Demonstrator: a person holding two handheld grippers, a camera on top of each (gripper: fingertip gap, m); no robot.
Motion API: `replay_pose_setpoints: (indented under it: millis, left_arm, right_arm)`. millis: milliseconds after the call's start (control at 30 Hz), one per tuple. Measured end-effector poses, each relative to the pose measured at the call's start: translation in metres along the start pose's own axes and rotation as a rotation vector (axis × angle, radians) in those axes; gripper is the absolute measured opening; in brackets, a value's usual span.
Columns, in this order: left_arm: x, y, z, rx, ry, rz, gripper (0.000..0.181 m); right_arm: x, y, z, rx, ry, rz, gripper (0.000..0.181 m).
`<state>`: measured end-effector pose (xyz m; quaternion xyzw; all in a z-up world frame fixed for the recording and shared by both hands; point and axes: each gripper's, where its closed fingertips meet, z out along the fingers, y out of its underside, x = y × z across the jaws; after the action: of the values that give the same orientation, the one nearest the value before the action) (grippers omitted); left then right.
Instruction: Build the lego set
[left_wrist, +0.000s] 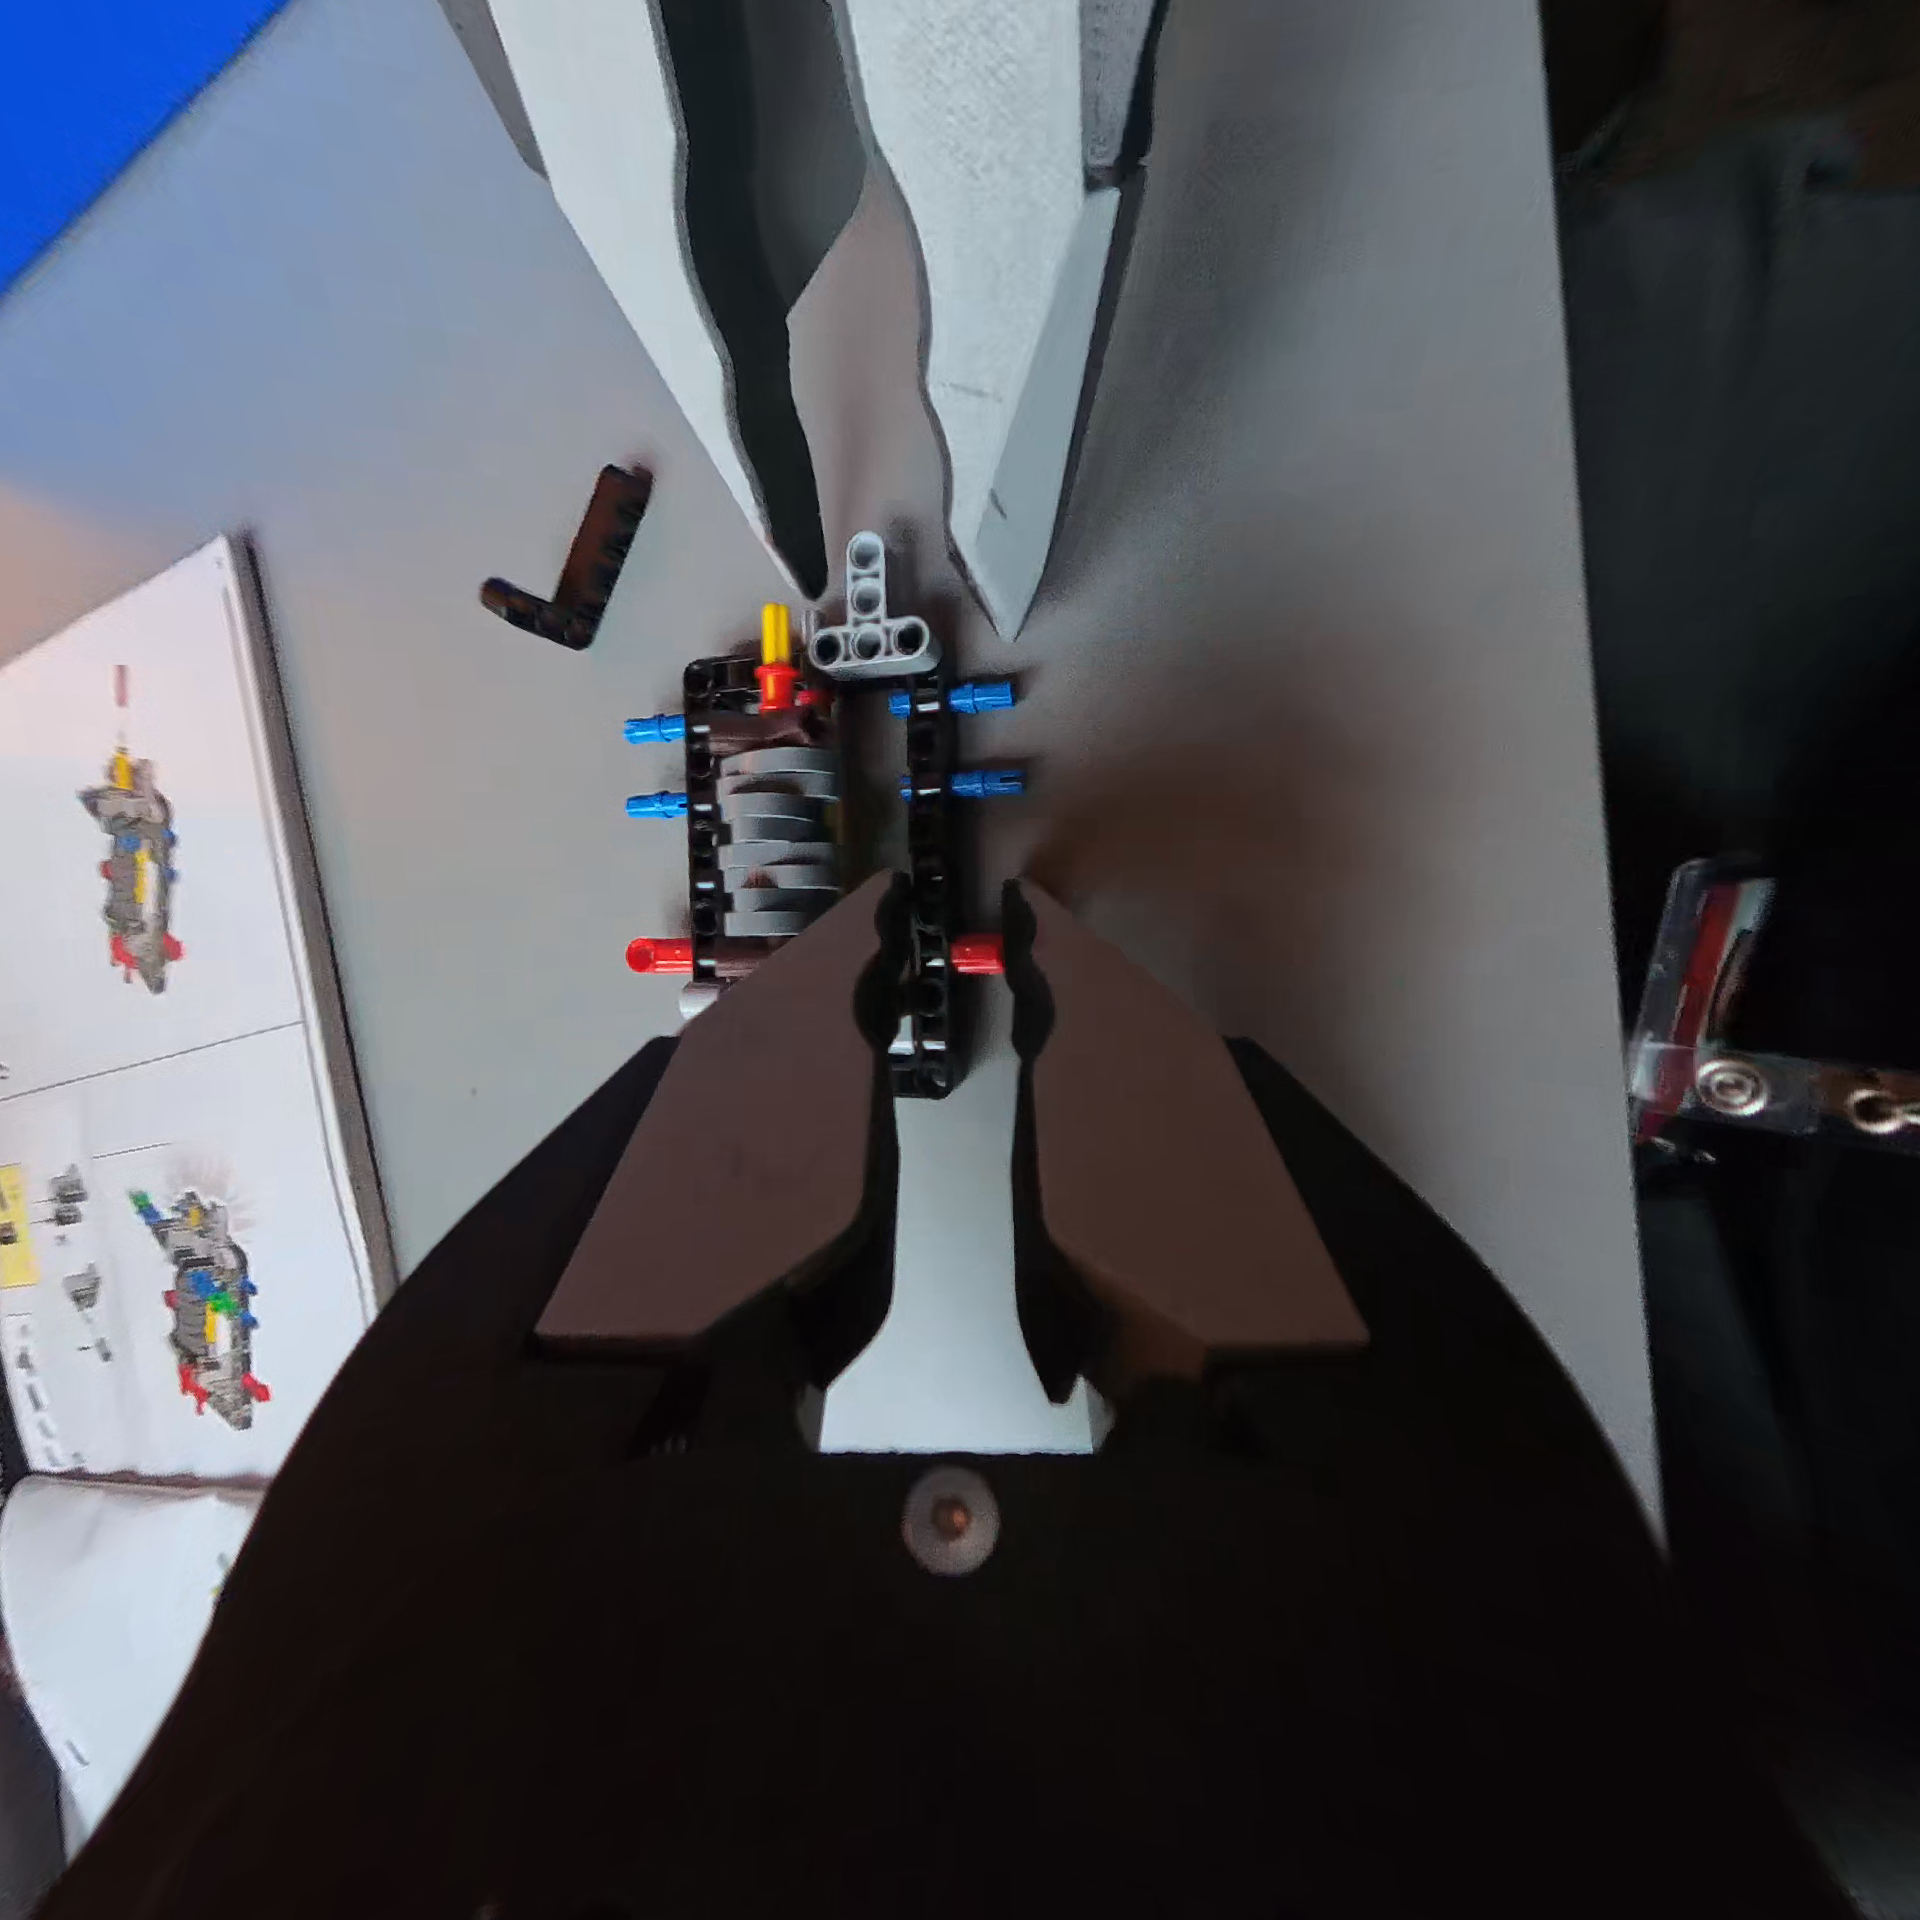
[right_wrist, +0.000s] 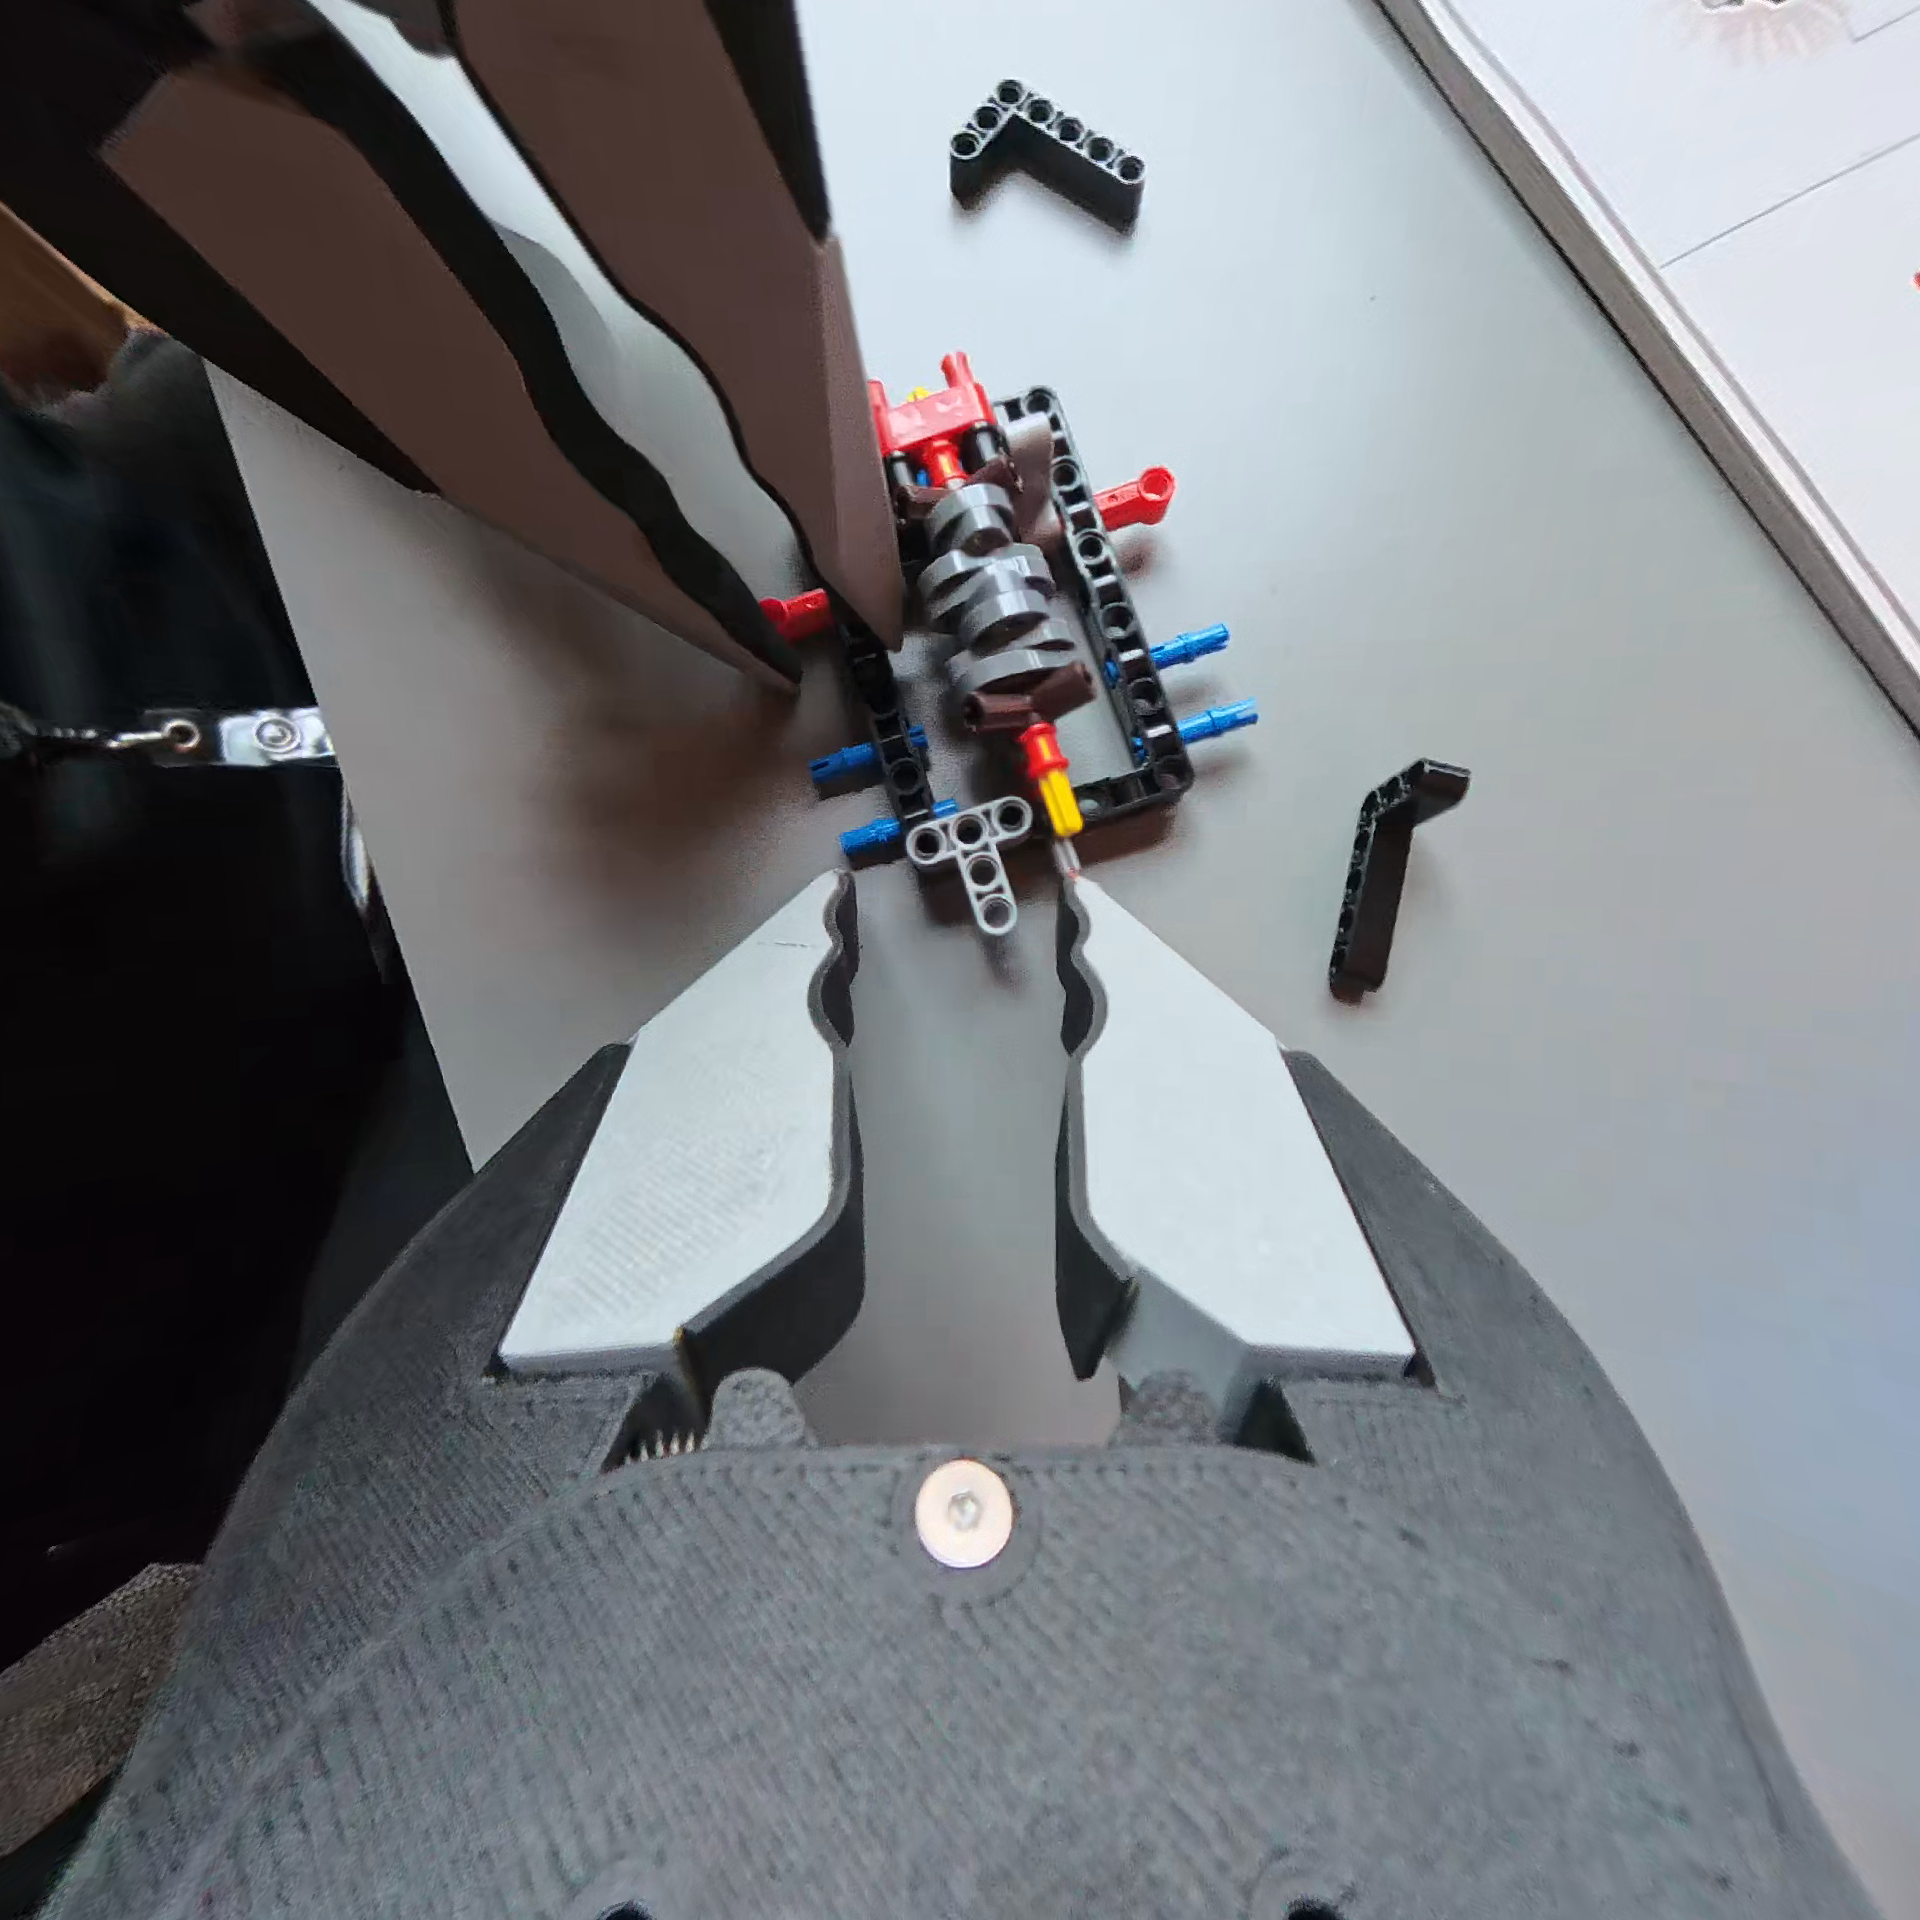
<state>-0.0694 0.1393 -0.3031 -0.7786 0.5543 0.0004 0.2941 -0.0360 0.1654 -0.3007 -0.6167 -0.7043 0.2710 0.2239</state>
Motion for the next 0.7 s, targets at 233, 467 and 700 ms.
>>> replay_pose_setpoints:
  millis: [233,467,700]
  left_arm:
    - [-0.002,0.005,0.001,-0.179,0.09,-0.046,0.011]
    - [-0.007,0.004,0.005,-0.274,0.134,-0.036,0.006]
    - [-0.009,-0.001,-0.008,-0.321,0.292,-0.054,0.006]
  right_arm:
    - [-0.014,-0.005,-0.001,0.054,-0.042,-0.054,0.037]
    - [-0.018,-0.005,-0.005,0.094,-0.04,-0.083,0.036]
    - [-0.007,-0.01,-0.025,0.194,0.129,-0.146,0.038]
